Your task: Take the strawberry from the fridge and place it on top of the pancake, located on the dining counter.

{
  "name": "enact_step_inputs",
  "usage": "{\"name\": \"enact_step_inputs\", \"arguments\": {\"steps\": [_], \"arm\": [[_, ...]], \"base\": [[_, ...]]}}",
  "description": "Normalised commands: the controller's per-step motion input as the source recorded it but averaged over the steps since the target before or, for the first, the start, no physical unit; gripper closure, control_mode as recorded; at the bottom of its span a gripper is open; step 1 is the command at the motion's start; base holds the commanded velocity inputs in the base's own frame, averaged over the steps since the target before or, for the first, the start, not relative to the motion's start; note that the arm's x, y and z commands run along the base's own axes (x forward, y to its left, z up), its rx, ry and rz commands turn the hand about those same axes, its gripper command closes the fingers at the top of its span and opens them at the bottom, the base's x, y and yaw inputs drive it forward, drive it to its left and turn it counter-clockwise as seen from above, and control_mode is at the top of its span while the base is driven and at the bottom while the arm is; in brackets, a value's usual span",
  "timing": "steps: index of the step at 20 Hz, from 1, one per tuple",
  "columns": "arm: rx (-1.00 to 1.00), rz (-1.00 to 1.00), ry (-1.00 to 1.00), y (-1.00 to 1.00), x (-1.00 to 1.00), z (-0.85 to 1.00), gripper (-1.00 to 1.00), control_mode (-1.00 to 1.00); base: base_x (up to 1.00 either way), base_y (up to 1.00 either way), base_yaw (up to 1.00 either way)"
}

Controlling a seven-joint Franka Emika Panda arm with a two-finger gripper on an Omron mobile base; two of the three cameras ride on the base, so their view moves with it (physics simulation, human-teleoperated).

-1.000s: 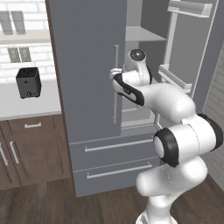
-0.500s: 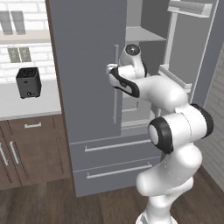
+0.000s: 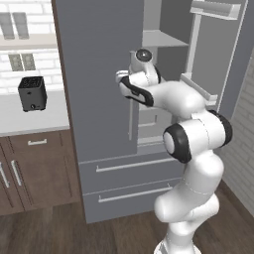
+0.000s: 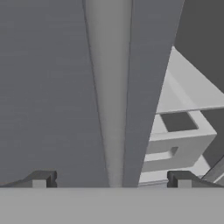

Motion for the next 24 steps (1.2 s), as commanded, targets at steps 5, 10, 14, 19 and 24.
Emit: {"name": "enact_step_inputs", "arguments": {"steps": [5, 10, 14, 19, 24], "arm": [[0.00, 0.00, 0.01, 0.01, 0.33, 0.06, -1.00, -1.00], [0.00, 0.00, 0.00, -0.06, 0.39, 0.00, -1.00, -1.00], [0.00, 0.00, 0.00, -0.16, 0.39, 0.00, -1.00, -1.00], [0.00, 0.00, 0.00, 0.00, 0.34, 0.00, -1.00, -1.00], [0.00, 0.00, -0.04, -0.07, 0.19, -0.08, -1.00, -1.00]], "base": [[0.00, 0.00, 0.00], [0.00, 0.00, 0.00], [0.00, 0.00, 0.00], [0.00, 0.00, 0.00], [0.00, 0.00, 0.00]]}}
